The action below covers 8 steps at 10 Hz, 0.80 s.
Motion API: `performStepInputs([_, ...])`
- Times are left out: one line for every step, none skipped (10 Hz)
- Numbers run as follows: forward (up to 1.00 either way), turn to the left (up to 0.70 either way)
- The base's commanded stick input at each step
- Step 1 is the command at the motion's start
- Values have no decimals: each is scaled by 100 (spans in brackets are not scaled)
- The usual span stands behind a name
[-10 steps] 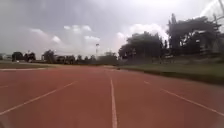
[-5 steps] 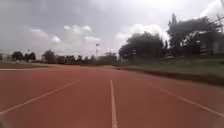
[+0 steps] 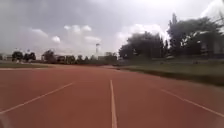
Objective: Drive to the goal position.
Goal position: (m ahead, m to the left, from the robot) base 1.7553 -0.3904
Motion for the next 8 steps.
performStepInputs([45, 0])
performStepInputs([45, 0])
performStepInputs([45, 0])
performStepInputs([45, 0])
performStepInputs([45, 0])
performStepInputs([45, 0])
performStepInputs([45, 0])
performStepInputs([45, 0])
